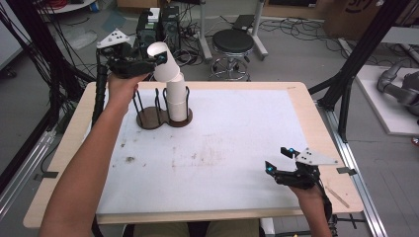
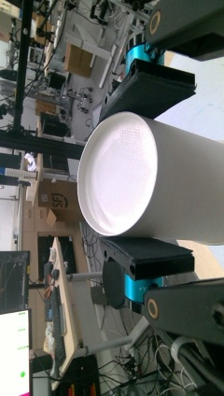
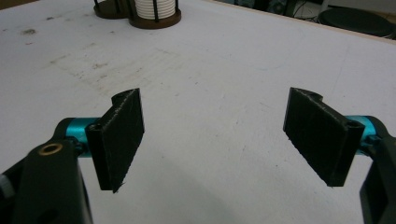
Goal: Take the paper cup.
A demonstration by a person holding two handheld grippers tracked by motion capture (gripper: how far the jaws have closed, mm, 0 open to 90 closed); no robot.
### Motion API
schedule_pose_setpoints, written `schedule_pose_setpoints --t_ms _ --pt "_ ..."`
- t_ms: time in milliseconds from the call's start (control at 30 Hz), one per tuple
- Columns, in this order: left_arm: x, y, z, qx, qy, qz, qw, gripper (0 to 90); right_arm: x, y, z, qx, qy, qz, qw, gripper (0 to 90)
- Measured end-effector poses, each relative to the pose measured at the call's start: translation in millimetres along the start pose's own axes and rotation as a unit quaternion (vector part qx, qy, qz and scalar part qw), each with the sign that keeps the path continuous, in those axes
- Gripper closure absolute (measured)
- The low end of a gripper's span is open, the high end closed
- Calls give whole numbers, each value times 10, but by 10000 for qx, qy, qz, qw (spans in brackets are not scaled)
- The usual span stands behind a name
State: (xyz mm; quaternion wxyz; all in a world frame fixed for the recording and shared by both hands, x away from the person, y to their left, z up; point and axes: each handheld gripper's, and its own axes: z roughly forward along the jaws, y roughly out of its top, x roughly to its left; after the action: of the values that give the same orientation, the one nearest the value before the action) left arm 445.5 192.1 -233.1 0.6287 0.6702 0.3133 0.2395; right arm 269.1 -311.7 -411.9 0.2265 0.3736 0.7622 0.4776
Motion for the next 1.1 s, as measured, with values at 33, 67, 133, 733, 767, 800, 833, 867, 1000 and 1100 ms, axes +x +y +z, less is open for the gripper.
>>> schedule_pose_setpoints --t_ms 33,67,133,733,767,800,833,867,1000,1100 --pt "-8 -1 -45 -17 -21 15 10000 345 4 3 3 -4 5 -7 10000 208" --pt "-26 -8 -138 -88 -92 18 9999 345 14 8 4 6 20 -4 10000 208" --pt "-50 -19 -231 -143 -137 18 9998 345 20 10 5 -5 30 -8 10000 208" --pt "-415 -476 -749 -104 -726 220 9971 344 77 36 59 44 183 -60 9998 208" --pt "-415 -476 -749 -104 -726 220 9971 344 77 36 59 44 183 -60 9998 208" --pt "-454 -566 -768 -90 -798 187 9966 344 85 40 71 51 225 -91 9997 208" --pt "-454 -566 -768 -90 -798 187 9966 344 85 40 71 51 225 -91 9997 208" --pt "-473 -612 -776 -89 -836 169 9963 344 99 44 81 58 271 -102 9996 208" --pt "-581 -805 -799 4 -1017 158 9947 343 104 57 115 66 323 -160 9993 208" --pt "-626 -868 -808 44 -1038 202 9944 342 113 68 139 98 358 -150 9992 207"
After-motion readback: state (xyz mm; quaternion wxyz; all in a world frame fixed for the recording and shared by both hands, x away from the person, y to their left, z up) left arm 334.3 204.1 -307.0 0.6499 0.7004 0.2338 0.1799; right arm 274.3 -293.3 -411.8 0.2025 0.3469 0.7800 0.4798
